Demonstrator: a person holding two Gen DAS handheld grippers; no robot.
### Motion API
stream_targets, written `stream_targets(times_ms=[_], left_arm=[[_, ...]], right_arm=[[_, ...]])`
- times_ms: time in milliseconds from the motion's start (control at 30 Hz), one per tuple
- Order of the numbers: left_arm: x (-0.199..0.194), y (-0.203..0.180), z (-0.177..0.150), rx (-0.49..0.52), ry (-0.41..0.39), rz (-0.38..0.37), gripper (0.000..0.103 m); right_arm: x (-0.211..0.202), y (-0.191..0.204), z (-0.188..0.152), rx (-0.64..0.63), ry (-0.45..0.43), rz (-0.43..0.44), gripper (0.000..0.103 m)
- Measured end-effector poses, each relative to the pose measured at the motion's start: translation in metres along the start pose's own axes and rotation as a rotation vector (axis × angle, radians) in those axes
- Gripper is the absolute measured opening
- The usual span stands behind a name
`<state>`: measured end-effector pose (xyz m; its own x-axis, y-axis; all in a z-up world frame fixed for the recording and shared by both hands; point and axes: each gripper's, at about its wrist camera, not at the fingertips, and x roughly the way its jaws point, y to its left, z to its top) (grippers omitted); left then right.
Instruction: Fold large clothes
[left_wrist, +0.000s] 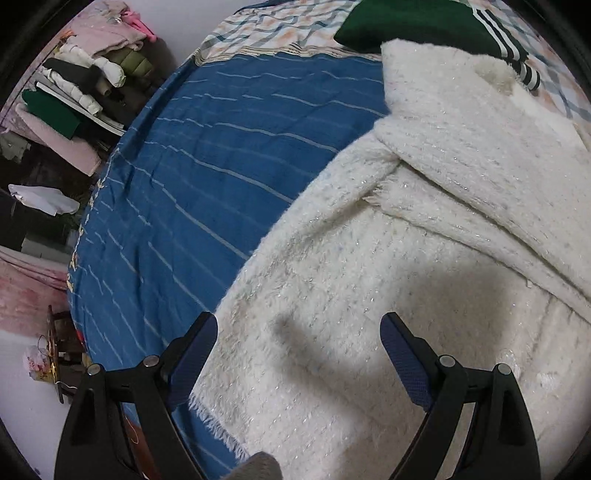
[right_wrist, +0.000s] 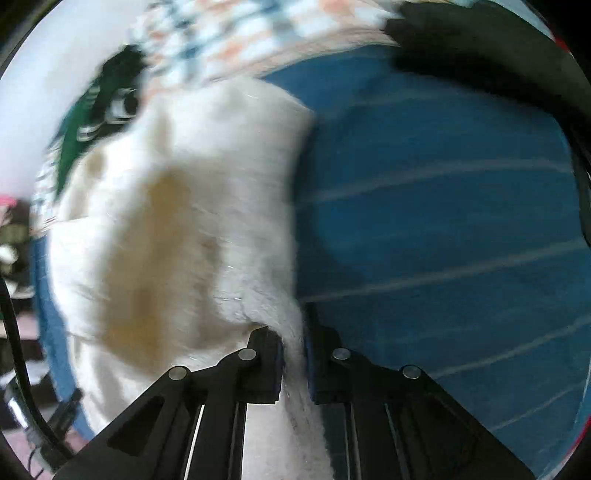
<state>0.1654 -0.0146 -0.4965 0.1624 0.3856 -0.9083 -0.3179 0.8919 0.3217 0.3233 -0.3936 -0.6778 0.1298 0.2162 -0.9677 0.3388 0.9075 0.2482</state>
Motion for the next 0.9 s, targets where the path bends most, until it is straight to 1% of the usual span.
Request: stream_targets(times_ms=[33,67,100,133,167,233,267,333,367,400,433,467,533,567,600,633,667,700,733,800,833,900], left_arm=[[0.002,-0.001,0.0,0.004,0.008,-0.009,0.09],[0.002,-0.004,0.001,0.009,0.012,-0.016,0.09],[0.002,-0.005,0.004,0.015,0.008,-0.021,0.09],[0.0,-0.01,0.005,0.032,-0.007,-0.025,0.09],[-0.001,-0.013,0.006,0.044,-0.018,-0.022,0.09],[-0.001,-0.022,0.01,0.073,-0.042,-0.019,0.09],[0.0,-0.028,0.013,0.089,-0.049,-0.022,0.09],[0.006,-0.04,0.018,0.115,-0.055,-0.016,0.09],[0.01,-0.047,0.022,0.129,-0.063,-0.002,0.09],[0.012,-0.049,0.025,0.132,-0.068,0.004,0.09],[0.016,-0.052,0.029,0.134,-0.069,0.013,0.09],[0.018,-0.052,0.033,0.13,-0.069,0.014,0.09],[0.028,-0.052,0.039,0.134,-0.065,0.01,0.09],[0.039,-0.055,0.039,0.153,-0.048,0.013,0.09],[0.05,-0.057,0.038,0.168,-0.032,0.009,0.094],[0.054,-0.056,0.038,0.169,-0.039,0.006,0.102],[0.055,-0.055,0.037,0.163,-0.065,0.014,0.103],[0.055,-0.052,0.037,0.16,-0.067,-0.004,0.103],[0.054,-0.05,0.037,0.158,-0.061,-0.015,0.103],[0.047,-0.042,0.039,0.14,-0.042,-0.029,0.103],[0.044,-0.039,0.039,0.13,-0.036,-0.028,0.103],[0.031,-0.03,0.04,0.09,-0.039,-0.044,0.103]], right_arm=[[0.014,-0.005,-0.004,0.01,0.058,-0.028,0.014],[0.025,-0.01,-0.009,0.027,0.112,-0.027,0.014],[0.021,-0.013,-0.012,0.045,0.095,-0.012,0.022],[0.015,-0.011,-0.013,0.043,0.083,-0.018,0.033],[0.005,-0.007,-0.013,0.029,0.054,-0.034,0.036],[-0.01,0.002,-0.011,-0.012,-0.008,-0.059,0.037],[-0.01,0.008,-0.009,-0.042,-0.015,-0.082,0.037],[0.005,0.024,-0.004,-0.123,0.002,-0.107,0.037],[0.013,0.03,-0.002,-0.159,0.003,-0.138,0.032],[0.015,0.031,0.004,-0.179,-0.014,-0.158,0.014],[0.015,0.03,0.007,-0.174,-0.035,-0.172,0.014],[0.011,0.02,0.011,-0.118,-0.062,-0.174,0.014],[0.012,-0.001,0.017,-0.016,-0.066,-0.154,0.014],[0.018,-0.013,0.018,0.037,-0.034,-0.136,0.014],[0.021,-0.016,0.02,0.049,-0.004,-0.117,0.015],[0.019,-0.019,0.022,0.063,0.012,-0.101,0.025],[0.013,-0.022,0.024,0.09,0.035,-0.093,0.034],[0.002,-0.03,0.025,0.135,0.061,-0.097,0.046],[-0.009,-0.036,0.022,0.179,0.057,-0.081,0.049],[-0.036,-0.048,0.013,0.261,0.022,0.015,0.05],[-0.047,-0.049,0.01,0.276,-0.003,0.072,0.056],[-0.061,-0.04,0.01,0.245,-0.051,0.253,0.064]])
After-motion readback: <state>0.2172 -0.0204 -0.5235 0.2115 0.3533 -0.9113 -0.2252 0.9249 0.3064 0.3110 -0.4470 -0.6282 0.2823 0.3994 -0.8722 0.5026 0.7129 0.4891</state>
